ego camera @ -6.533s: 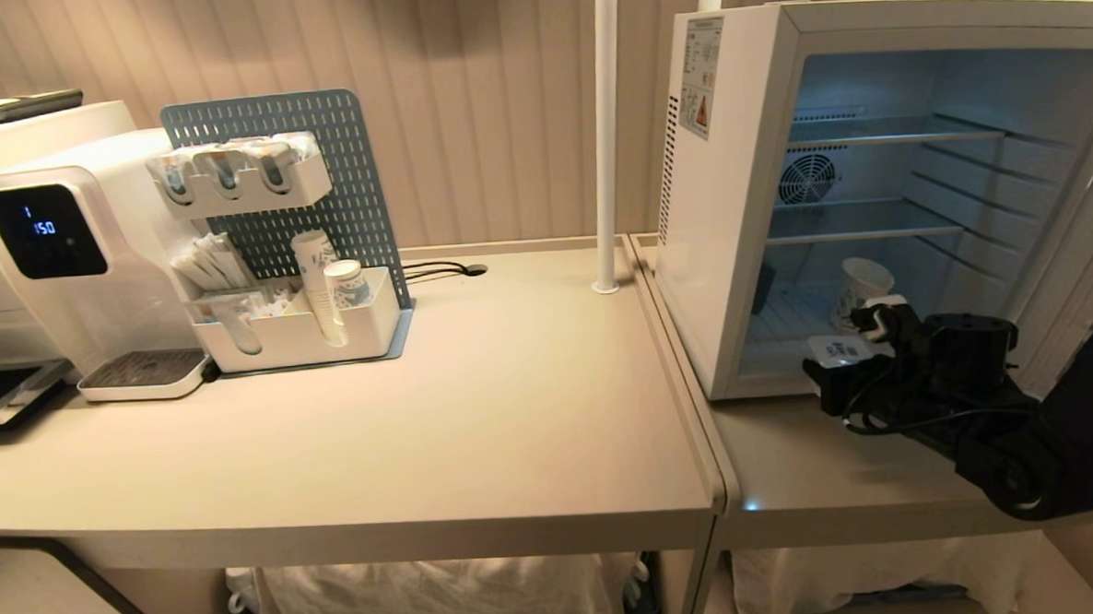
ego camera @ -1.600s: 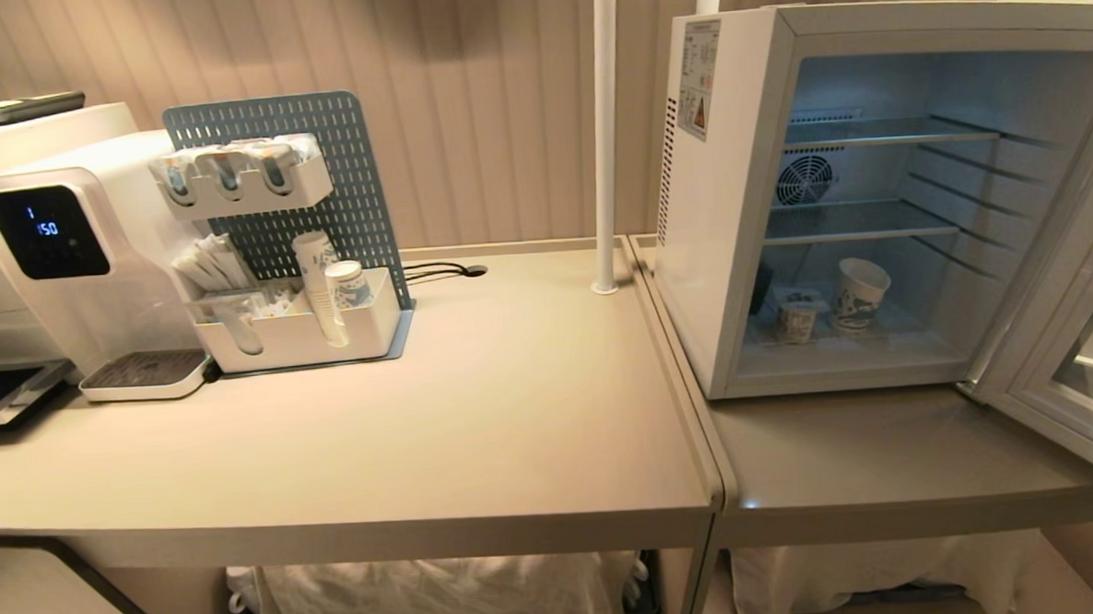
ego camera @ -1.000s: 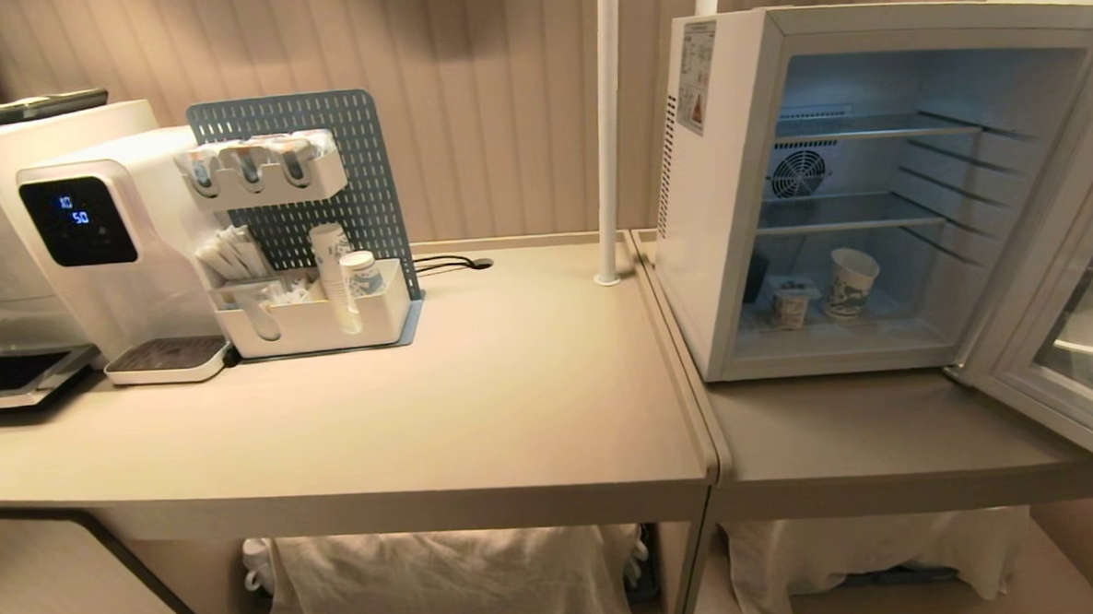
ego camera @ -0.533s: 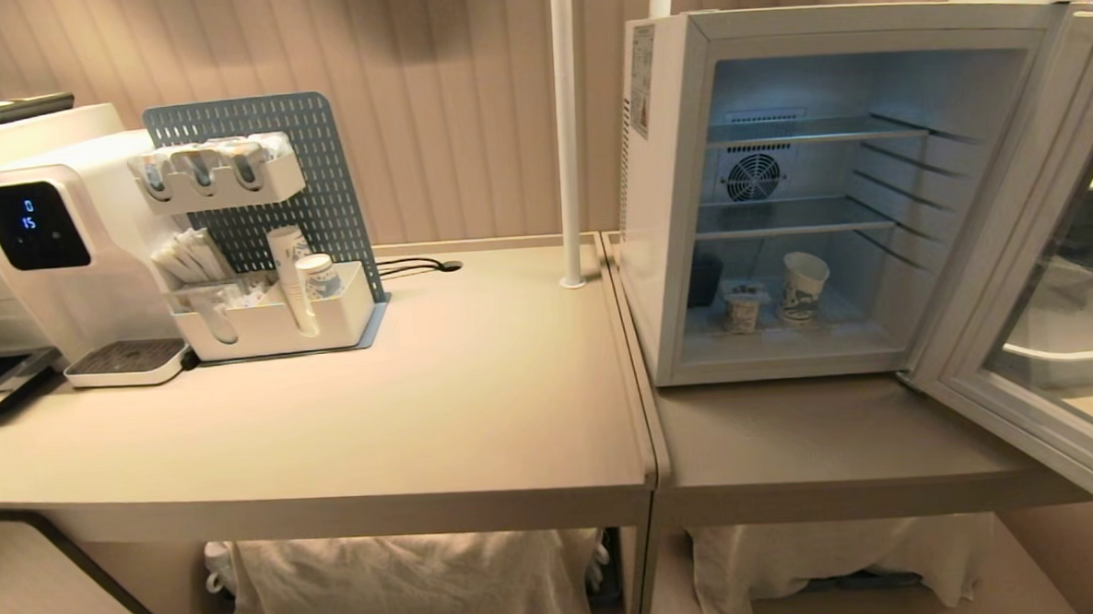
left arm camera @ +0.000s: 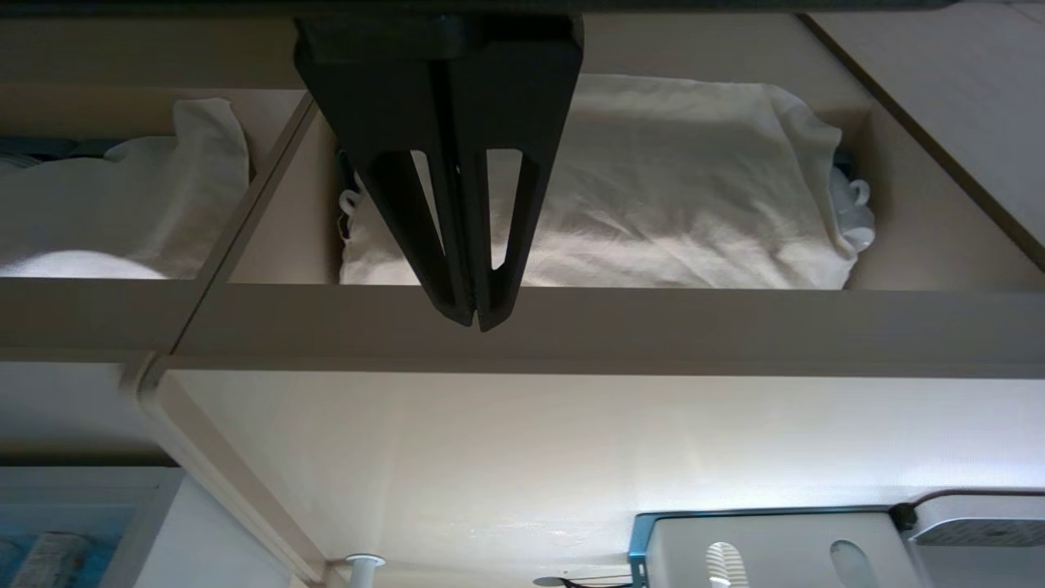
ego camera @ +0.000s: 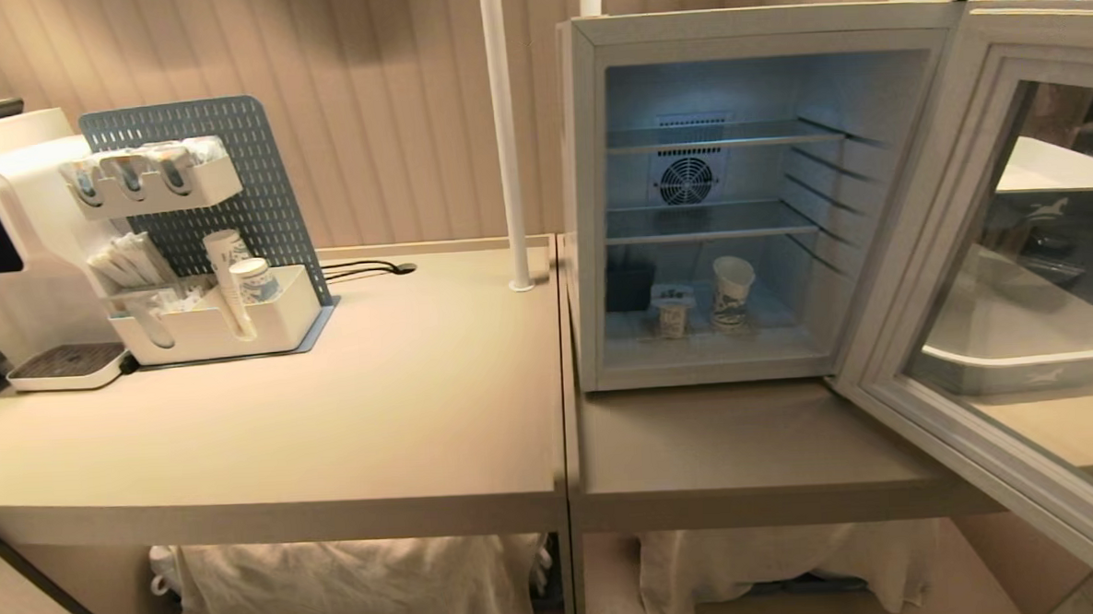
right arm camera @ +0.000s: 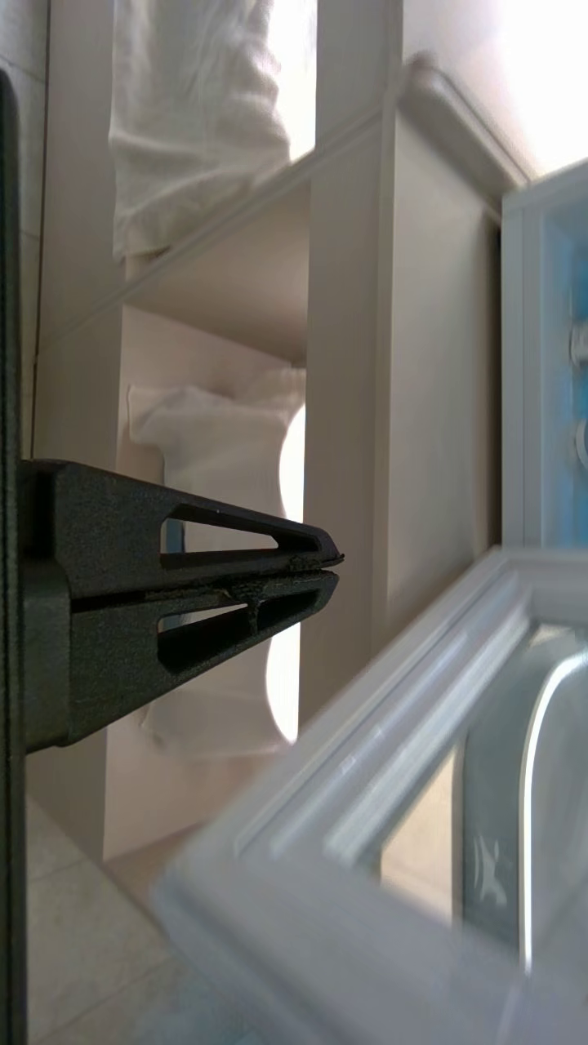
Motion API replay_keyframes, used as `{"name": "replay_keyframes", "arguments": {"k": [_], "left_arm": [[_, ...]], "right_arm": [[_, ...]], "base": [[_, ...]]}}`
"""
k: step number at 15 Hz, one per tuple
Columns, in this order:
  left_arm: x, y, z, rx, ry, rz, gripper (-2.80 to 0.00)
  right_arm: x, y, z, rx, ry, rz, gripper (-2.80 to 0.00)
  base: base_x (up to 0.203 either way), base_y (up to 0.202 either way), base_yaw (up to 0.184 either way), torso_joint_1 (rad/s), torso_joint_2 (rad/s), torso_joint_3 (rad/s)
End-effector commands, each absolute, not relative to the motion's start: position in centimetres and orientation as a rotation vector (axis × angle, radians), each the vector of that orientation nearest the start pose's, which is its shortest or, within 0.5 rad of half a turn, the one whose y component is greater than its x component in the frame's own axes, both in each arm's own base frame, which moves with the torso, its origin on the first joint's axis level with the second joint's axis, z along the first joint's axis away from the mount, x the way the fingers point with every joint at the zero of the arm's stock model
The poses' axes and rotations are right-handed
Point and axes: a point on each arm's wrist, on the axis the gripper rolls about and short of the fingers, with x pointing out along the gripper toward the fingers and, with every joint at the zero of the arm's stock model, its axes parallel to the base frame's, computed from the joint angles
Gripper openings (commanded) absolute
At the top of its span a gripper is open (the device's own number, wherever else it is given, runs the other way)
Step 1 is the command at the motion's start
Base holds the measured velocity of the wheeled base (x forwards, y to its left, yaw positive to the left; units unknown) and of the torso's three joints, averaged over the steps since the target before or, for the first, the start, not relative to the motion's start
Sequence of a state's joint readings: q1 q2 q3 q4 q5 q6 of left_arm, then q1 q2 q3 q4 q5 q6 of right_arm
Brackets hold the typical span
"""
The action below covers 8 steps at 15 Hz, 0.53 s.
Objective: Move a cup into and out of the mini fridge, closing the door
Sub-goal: Close the freezer door
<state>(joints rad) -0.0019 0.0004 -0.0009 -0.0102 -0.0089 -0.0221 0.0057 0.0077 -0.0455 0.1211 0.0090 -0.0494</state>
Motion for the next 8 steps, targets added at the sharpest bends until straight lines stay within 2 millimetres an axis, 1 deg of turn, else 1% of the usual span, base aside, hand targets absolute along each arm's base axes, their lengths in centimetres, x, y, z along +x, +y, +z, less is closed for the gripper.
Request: {"name": "replay_keyframes", "arguments": {"k": [1, 8], "left_arm": [[-2.28, -0.02, 7.67, -0.023, -0.011, -0.011, -2.8], [-2.29, -0.02, 7.7, -0.023, -0.012, -0.011, -2.8]], "right_arm": [[-2.56, 0.01, 7.61, -0.05, 0.09, 0.018, -2.8], [-2.5, 0.01, 7.63, -0.05, 0.098, 0.018, -2.8]], "base": [[0.0, -0.194, -0.001, -0.002, 0.0, -0.002], [0.0, -0.194, -0.002, 0.003, 0.0, 0.002]]}}
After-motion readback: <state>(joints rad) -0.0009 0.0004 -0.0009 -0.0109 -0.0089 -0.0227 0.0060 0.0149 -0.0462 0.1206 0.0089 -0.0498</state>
